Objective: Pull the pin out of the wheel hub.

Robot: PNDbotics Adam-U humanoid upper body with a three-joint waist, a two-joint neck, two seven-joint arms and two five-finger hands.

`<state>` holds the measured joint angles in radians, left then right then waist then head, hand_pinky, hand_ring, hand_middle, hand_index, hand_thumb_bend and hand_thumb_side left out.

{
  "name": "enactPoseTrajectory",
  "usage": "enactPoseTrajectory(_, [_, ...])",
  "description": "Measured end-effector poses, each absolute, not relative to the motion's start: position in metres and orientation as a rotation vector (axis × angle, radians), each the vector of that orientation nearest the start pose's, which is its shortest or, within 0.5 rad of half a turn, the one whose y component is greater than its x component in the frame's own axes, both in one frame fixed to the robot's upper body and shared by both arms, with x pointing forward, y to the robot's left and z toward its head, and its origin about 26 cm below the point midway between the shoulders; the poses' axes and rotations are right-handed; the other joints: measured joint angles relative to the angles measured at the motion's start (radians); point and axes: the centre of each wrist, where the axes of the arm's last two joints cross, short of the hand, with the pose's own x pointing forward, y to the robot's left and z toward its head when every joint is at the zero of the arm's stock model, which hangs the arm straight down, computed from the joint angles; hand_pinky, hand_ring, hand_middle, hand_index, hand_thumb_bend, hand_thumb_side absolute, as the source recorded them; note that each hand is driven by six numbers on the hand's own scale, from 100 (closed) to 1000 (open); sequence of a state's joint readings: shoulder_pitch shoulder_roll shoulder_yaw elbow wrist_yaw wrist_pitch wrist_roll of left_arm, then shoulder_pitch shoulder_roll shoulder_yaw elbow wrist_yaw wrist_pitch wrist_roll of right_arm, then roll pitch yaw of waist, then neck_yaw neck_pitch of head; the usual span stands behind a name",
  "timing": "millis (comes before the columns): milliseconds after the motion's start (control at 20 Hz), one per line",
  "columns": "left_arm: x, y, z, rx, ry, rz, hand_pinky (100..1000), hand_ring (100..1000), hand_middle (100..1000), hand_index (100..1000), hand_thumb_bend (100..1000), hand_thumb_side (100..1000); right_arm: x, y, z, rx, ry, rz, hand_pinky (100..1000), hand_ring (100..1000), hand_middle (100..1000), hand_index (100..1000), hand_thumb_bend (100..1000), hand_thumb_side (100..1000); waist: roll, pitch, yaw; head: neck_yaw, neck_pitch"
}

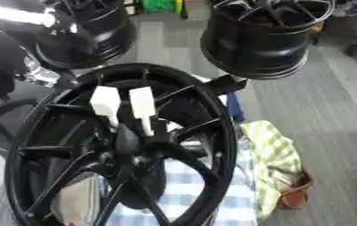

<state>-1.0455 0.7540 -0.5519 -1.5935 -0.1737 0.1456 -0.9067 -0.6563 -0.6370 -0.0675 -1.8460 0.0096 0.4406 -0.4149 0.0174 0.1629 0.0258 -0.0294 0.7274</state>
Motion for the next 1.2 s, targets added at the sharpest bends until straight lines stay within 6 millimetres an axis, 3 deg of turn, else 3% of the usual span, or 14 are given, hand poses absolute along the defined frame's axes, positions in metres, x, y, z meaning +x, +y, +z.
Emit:
enactPoseTrajectory(350, [0.384,0.188,0.314,0.278,-1.3,-2.0,857,873,806,913,536,500,0.33,-0.298,0.324,-0.81,-2.139,-0.029,712,601,555,700,418,187,0.003,0.005,0.0,0.001,0.0])
enactPoseTrajectory(1200, [0.406,0.189,0.282,0.274,-1.219,-1.979,821,825,716,889,525,523,0.333,-0.299,0.321,-0.788,-2.136,-0.065,711,599,553,698,414,189,-0.001,0.014,-0.008,0.009,0.0])
